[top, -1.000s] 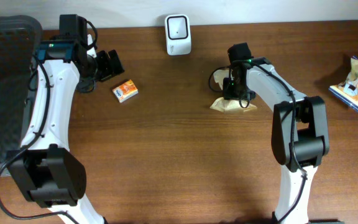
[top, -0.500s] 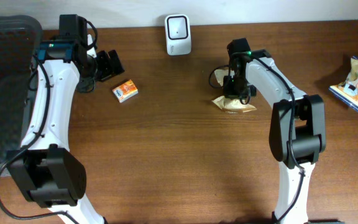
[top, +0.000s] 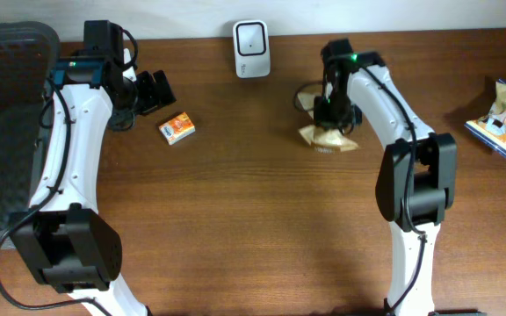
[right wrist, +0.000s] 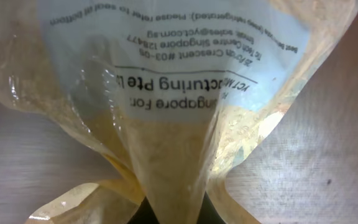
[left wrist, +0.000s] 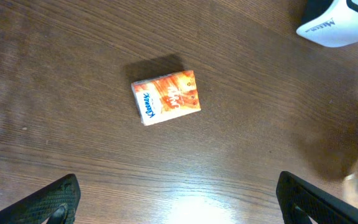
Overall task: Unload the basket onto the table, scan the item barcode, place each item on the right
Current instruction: 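Raise the brown pouch with the right gripper up to the white scanner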
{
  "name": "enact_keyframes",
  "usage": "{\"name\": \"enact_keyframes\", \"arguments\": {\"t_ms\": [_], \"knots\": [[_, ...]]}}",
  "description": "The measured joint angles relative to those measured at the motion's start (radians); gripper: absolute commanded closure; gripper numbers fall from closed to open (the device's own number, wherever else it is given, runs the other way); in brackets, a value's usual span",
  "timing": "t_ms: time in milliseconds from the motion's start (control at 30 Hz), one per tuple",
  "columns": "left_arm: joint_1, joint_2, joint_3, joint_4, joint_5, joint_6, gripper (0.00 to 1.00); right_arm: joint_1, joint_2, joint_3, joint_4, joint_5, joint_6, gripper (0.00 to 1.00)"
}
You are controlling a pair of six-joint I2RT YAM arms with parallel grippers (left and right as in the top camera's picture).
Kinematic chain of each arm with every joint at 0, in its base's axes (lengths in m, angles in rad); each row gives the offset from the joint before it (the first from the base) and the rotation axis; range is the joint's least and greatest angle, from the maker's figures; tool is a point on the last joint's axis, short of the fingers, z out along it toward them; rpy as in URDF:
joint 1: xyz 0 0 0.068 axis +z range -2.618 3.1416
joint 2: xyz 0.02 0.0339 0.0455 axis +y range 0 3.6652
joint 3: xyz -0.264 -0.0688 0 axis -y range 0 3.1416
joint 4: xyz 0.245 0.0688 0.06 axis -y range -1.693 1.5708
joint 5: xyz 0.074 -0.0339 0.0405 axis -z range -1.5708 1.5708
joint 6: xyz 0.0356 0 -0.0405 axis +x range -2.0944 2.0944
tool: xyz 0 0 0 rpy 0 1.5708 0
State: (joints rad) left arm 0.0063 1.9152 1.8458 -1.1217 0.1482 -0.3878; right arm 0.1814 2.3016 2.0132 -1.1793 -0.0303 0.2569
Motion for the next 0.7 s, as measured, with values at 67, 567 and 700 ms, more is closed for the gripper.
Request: {"name": "enact_keyframes", "arguments": {"t_ms": [67, 567, 700], "knots": [[0.000, 0.000, 0.000, 0.000, 0.000, 0.000, 0.01, 0.003, 0.002, 0.096, -0.014, -0.020, -0.016, 0.96], [0.000, 0.000, 0.000, 0.000, 0.000, 0.000, 0.01, 0.152, 0.004, 0.229, 0.572, -0.042, -0.032, 0.96], [0.000, 0.000, 0.000, 0.000, 0.000, 0.000, 0.01, 0.195, 0.023, 0.230, 0.743, -0.042, -0.032, 0.96]]}}
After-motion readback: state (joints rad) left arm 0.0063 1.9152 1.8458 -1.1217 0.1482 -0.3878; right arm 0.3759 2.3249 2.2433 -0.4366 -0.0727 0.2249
